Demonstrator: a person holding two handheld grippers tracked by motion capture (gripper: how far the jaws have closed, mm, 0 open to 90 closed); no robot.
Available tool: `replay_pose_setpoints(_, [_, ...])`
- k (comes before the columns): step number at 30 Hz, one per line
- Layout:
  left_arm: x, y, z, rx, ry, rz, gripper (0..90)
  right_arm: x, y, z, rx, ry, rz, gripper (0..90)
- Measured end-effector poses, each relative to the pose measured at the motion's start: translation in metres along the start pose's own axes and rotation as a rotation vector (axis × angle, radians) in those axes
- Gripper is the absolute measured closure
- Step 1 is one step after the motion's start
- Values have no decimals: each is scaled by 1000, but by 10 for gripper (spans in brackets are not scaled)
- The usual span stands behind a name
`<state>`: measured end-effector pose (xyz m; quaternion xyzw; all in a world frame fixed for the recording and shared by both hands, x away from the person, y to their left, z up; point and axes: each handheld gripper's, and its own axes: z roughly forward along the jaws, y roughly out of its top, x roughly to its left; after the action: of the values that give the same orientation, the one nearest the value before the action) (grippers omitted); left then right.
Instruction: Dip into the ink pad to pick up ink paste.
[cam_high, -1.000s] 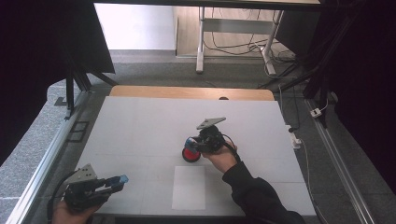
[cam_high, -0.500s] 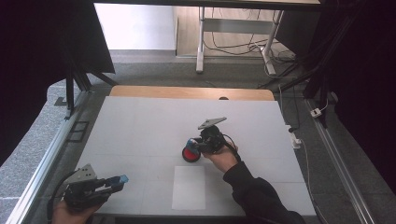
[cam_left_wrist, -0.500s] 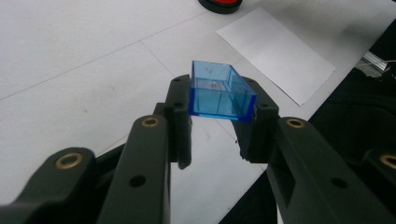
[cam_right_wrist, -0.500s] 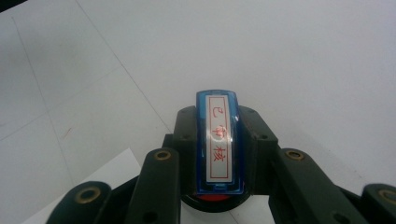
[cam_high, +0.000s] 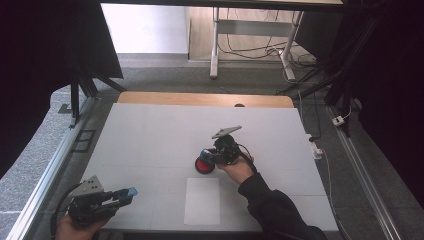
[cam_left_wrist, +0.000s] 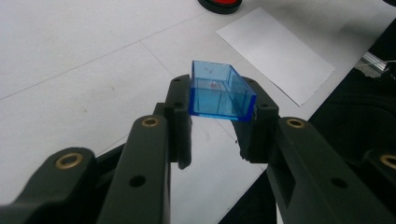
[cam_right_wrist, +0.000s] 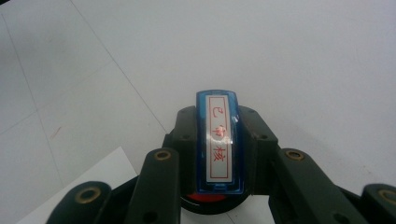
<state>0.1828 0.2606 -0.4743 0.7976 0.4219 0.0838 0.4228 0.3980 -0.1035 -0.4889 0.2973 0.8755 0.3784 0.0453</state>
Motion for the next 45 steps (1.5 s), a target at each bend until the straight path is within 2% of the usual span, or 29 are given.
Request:
replay_pose_setpoints(6, [0, 0, 0, 1, 2, -1, 678, 2, 1, 1, 10, -12, -22, 716])
replay_pose_setpoints(13, [0, 0, 0, 2, 2, -1, 678, 13, 3, 3, 32, -69, -104, 717])
replay_pose_setpoints(22, [0, 0, 1, 4, 2, 1, 678, 28, 5, 6, 57, -136, -171, 718])
replay_pose_setpoints(25, [0, 1, 1, 4, 1, 2, 678, 31, 6, 7, 70, -162, -218, 718])
replay_pose_setpoints(27, [0, 1, 1, 5, 1, 2, 678, 33, 6, 7, 70, -170, -225, 718])
replay_pose_setpoints(29, [0, 1, 1, 5, 1, 3, 678, 32, 6, 7, 75, -168, -220, 718])
replay_pose_setpoints(31, [0, 1, 1, 5, 0, 3, 678, 30, 6, 7, 62, -148, -183, 718])
replay_pose_setpoints(39, [0, 1, 1, 6, 0, 3, 678, 18, 5, 6, 44, -98, -130, 718])
replay_pose_setpoints(45, [0, 0, 1, 5, 1, 2, 678, 10, 3, 4, 28, -57, -68, 718])
